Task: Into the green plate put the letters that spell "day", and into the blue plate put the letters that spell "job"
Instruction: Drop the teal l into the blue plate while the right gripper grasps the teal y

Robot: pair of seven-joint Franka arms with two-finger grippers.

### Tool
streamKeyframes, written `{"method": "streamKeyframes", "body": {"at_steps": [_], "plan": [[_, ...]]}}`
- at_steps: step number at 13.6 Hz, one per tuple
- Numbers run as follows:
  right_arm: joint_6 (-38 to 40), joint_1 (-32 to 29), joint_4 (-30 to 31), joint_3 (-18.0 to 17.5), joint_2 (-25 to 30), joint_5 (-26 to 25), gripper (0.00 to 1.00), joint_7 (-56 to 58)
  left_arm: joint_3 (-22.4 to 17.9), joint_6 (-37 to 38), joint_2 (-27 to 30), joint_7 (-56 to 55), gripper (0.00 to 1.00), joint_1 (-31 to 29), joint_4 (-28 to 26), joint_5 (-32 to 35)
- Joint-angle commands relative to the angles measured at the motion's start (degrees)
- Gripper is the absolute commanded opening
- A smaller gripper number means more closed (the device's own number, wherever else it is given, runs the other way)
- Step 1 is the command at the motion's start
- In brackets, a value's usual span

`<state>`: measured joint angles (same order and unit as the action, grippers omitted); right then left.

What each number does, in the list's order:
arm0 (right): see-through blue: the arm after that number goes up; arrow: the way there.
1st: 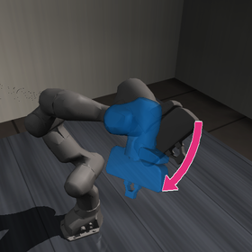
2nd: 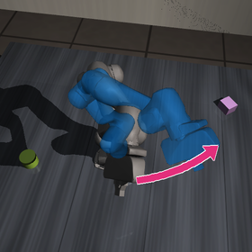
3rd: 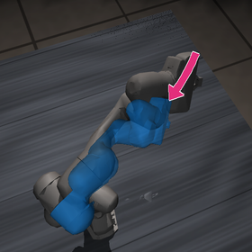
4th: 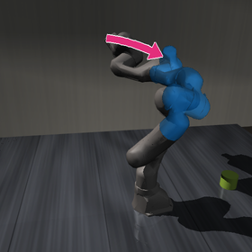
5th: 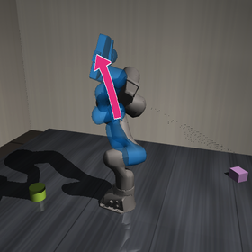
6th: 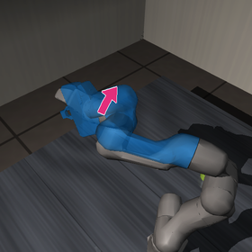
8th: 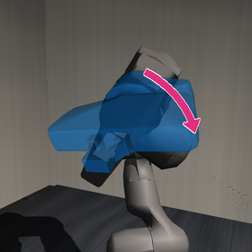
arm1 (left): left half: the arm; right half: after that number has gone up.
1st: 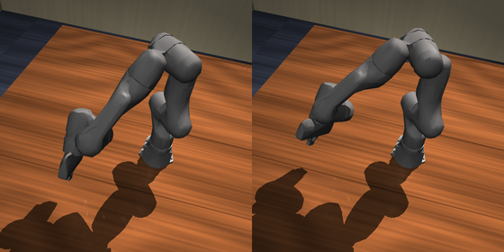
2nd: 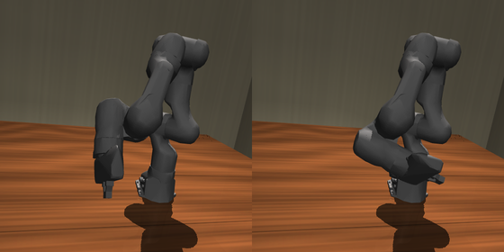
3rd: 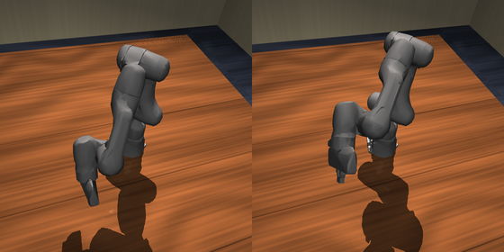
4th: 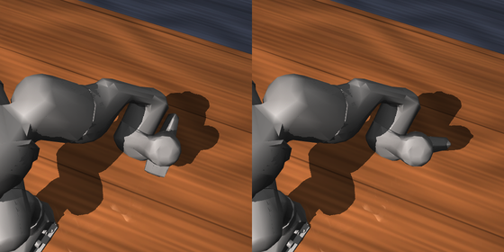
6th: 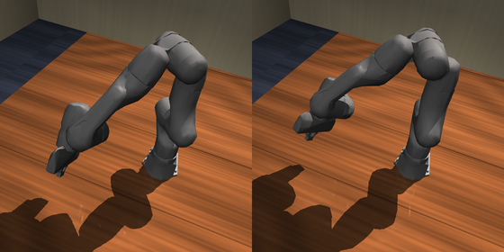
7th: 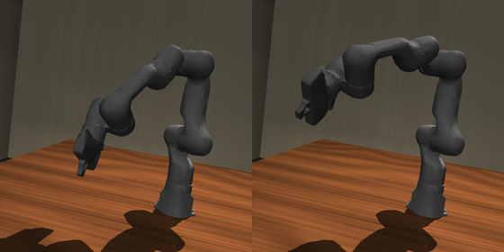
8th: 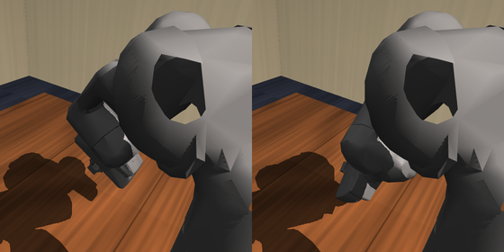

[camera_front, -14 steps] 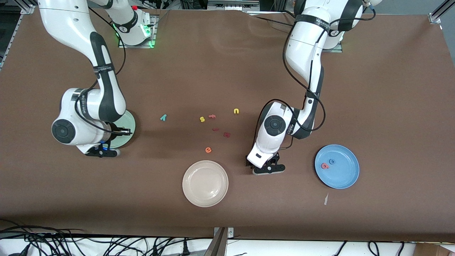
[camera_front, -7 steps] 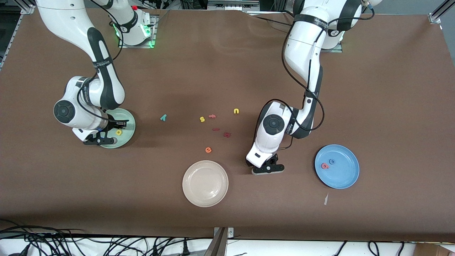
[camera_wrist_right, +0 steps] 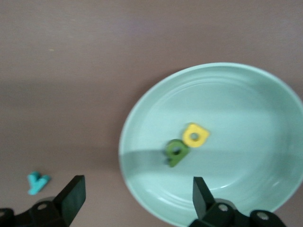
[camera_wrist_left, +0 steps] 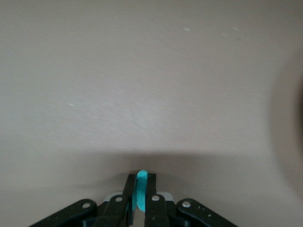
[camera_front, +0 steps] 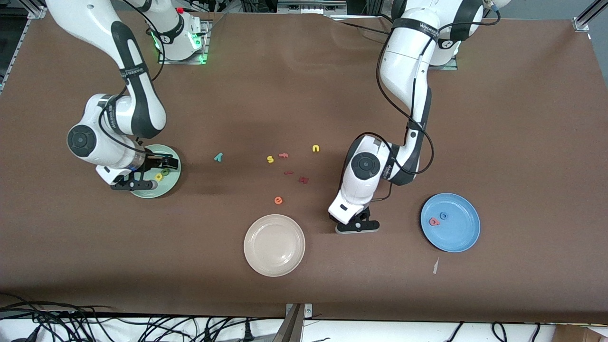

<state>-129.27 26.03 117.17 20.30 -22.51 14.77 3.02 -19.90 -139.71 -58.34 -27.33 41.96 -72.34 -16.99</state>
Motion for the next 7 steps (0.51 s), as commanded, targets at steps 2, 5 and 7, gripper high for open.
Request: {"method": "streamKeyframes", "body": {"at_steps": [2,5,7], "plan": [[-0.9,0.4,1.7,-6.3,1.7,0.2,1.00,-13.8,0.5,10.5,8.7,9.3,0.00,-7.6,-3.4,-0.9],[-1.8,0.5,2.2,-8.7,1.7,0.2,1.00,-21.2,6.0,10.9,16.2,20.7,0.00,-17.8,-10.8,-0.9],[-4.0,0.5,3.8,-10.7,2.1,0.2,1.00,-26.6,7.8,11.0,19.8,29.0,0.00,-23.3,-15.6,-0.5]]}}
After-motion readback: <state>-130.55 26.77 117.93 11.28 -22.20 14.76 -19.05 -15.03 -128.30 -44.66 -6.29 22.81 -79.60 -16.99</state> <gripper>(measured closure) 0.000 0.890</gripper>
